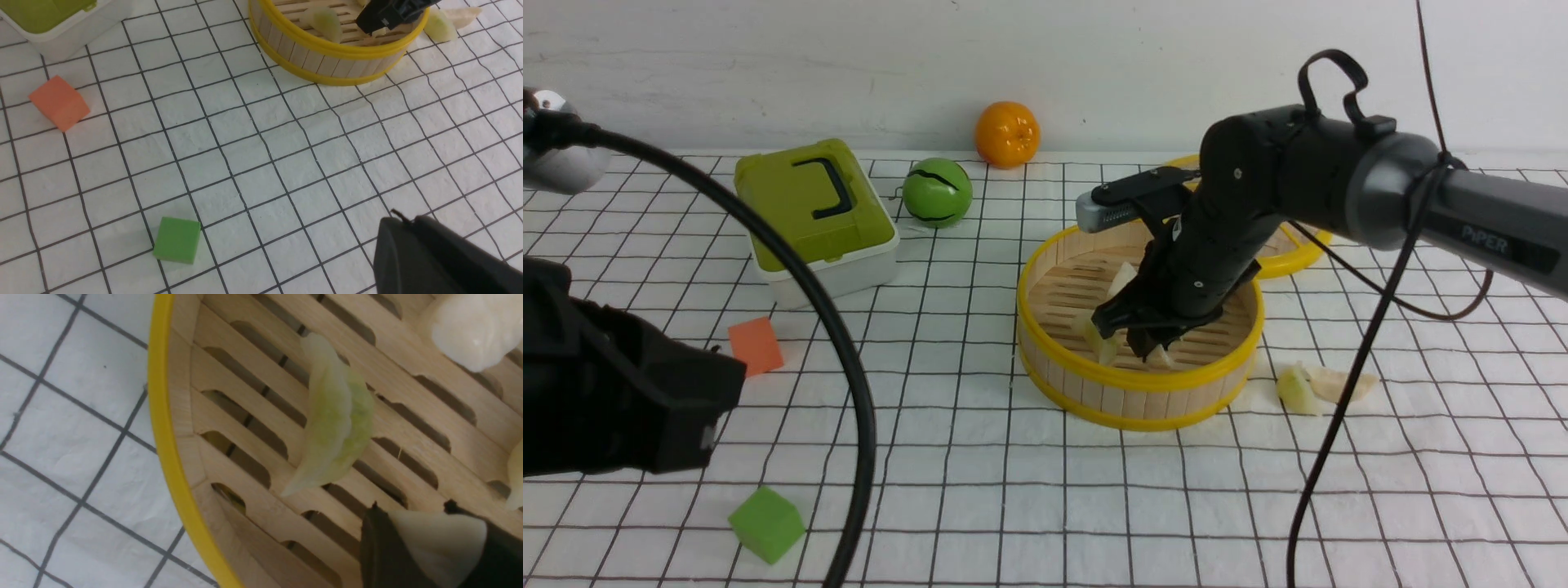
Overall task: Put the dumplings into the steamer on the table with the white tablecloth.
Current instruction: 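Place the dumpling in the bamboo steamer basket with the right gripper, then reach for and grasp a dumpling lying on the table beside the steamer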
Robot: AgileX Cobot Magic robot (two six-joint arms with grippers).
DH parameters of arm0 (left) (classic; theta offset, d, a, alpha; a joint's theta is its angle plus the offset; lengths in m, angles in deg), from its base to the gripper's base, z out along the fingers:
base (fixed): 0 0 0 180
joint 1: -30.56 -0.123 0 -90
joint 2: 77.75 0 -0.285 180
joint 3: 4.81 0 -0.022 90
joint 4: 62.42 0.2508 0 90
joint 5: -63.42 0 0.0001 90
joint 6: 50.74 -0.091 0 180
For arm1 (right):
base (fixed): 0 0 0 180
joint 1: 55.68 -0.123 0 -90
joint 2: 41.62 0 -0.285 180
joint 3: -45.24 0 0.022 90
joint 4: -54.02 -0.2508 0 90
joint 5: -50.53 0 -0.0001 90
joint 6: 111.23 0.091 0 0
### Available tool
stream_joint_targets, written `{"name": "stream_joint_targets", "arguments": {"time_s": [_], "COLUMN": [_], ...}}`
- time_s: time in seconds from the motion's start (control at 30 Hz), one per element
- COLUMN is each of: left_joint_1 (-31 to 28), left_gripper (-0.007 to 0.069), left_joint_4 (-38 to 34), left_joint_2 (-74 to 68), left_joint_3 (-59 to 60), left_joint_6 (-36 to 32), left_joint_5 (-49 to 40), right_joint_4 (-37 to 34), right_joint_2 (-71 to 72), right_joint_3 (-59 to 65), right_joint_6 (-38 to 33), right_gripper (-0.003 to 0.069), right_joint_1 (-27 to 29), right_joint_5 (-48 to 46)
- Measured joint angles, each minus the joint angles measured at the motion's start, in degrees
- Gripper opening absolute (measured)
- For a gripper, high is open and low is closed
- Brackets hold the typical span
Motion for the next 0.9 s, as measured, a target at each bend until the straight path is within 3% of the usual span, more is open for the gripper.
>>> {"name": "stream_joint_targets", "arguments": {"time_s": [0.1, 0.13, 0.17, 0.2, 0.33, 0.47, 0.67, 0.73, 0.9], "left_joint_1": [0.00, 0.00, 0.00, 0.00, 0.00, 0.00, 0.00, 0.00, 0.00], "left_gripper": [0.0032, 0.0035, 0.0037, 0.0038, 0.0040, 0.0043, 0.0047, 0.0049, 0.0055], "left_joint_4": [0.00, 0.00, 0.00, -0.04, -0.22, -0.36, -0.41, -0.41, -0.41], "left_joint_2": [0.00, 0.00, 0.00, 0.00, 0.00, 0.00, 0.00, 0.00, 0.00], "left_joint_3": [0.00, 0.00, 0.00, 0.00, 0.00, 0.00, 0.00, 0.00, 0.00], "left_joint_6": [0.00, -0.07, -0.12, -0.14, -0.18, -0.18, -0.18, -0.18, -0.18], "left_joint_5": [0.00, 0.00, 0.00, -0.05, -0.05, -0.10, -0.21, -0.26, -0.15], "right_joint_4": [0.00, 0.20, 0.38, 0.81, 3.90, 6.46, 5.93, 2.59, -2.99], "right_joint_2": [0.00, 0.00, 0.00, 0.00, 1.54, 6.32, 13.15, 14.34, 11.46], "right_joint_3": [-0.13, -0.96, -1.54, -3.40, -9.48, -11.08, -3.21, 3.97, 10.02], "right_joint_6": [0.06, 0.12, 0.12, 0.17, 0.11, -0.32, -6.73, -11.91, -18.69], "right_gripper": [0.0237, 0.0304, 0.0328, 0.0378, 0.0457, 0.0469, 0.0456, 0.0454, 0.0453], "right_joint_1": [0.00, 0.00, 0.00, 0.00, 0.07, 1.56, 9.54, 15.18, 22.19], "right_joint_5": [-0.11, -1.40, -2.31, -5.16, -14.10, -19.42, -20.05, -17.69, -11.64]}}
